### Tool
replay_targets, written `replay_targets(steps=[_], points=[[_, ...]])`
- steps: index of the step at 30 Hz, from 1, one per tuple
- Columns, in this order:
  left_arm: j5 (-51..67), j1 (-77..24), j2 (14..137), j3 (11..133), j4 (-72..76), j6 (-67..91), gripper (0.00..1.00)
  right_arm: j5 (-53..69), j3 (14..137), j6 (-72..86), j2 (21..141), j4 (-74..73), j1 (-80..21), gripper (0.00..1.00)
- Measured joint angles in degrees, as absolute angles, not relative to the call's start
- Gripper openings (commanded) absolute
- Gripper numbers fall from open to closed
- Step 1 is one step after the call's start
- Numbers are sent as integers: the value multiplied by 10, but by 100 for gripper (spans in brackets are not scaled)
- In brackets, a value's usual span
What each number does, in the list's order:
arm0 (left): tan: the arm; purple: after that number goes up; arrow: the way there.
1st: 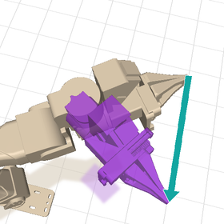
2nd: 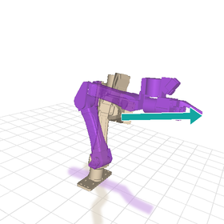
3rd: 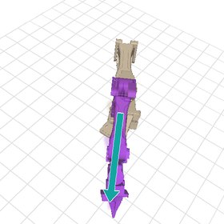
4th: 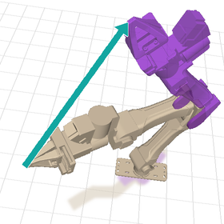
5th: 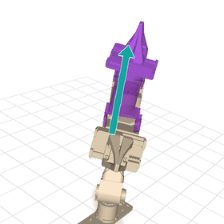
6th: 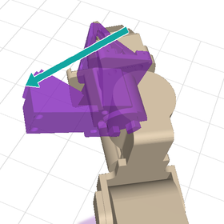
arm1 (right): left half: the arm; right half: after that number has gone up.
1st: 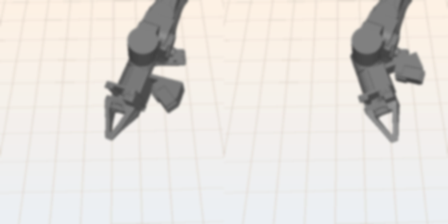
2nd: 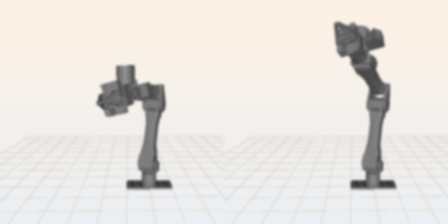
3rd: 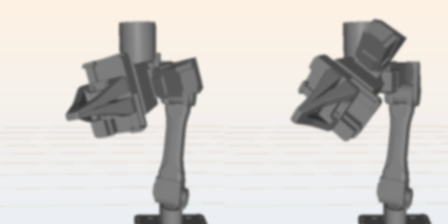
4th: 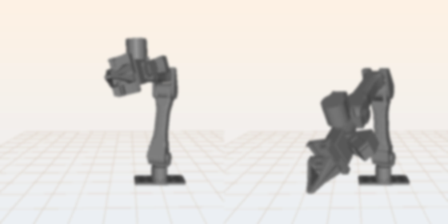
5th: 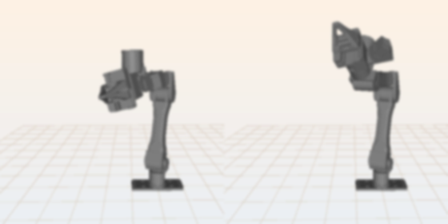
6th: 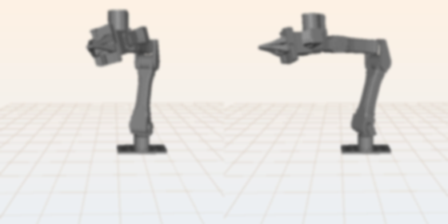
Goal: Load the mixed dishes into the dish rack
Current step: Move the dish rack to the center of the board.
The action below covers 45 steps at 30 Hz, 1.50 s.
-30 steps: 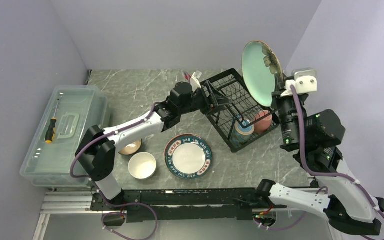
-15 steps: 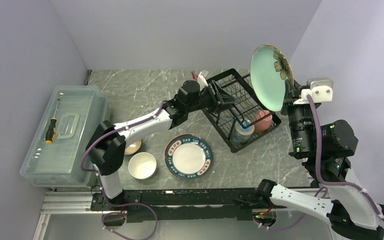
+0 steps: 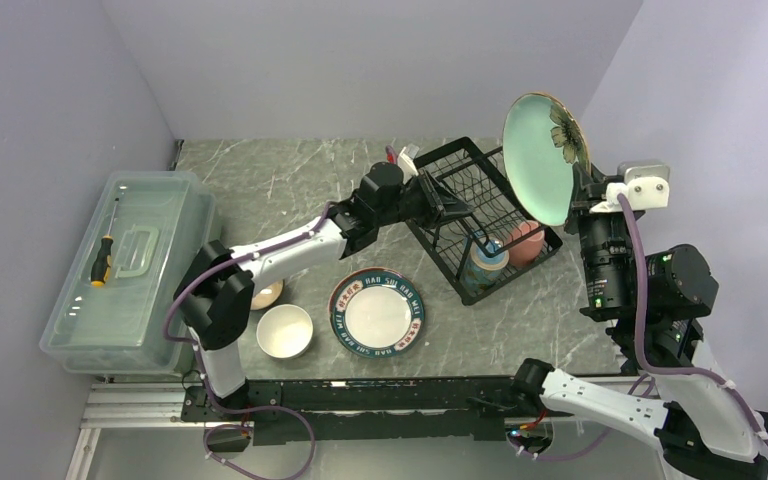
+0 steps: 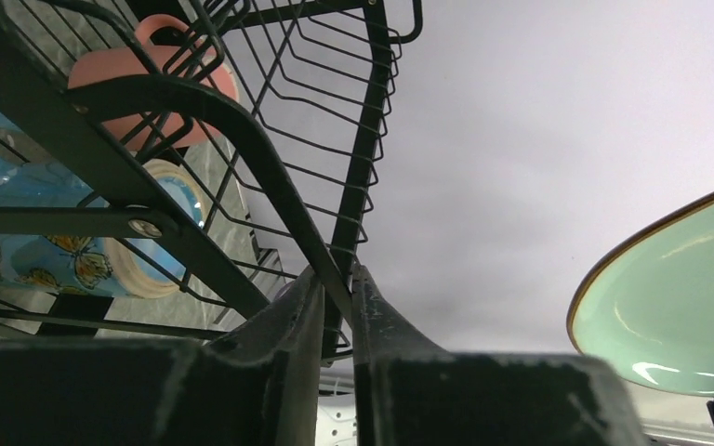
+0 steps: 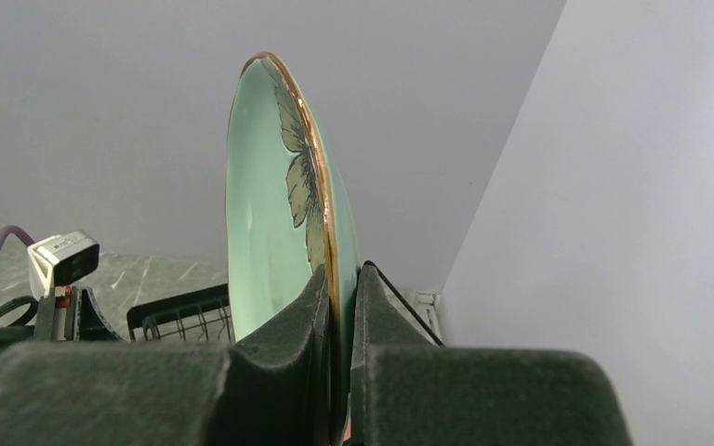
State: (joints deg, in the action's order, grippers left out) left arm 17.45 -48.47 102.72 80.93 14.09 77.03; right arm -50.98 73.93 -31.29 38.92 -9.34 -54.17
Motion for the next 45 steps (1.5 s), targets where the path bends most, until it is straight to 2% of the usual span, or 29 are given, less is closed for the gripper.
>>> replay_targets(steps=[1,16,39,45], points=[[174,-485,1027,809,137,772,0,-510,739,-313,389,-94,-542,0],[225,-458,1026,818,109,787,0,-511,733,-309,391,-93,-542,0],[393,-324,981,810,-8,716,0,-509,729,-333,460,-94,-540,0],[415,-314,981,815,-24,699,1,-474,729,-340,501,-98,-488,0]])
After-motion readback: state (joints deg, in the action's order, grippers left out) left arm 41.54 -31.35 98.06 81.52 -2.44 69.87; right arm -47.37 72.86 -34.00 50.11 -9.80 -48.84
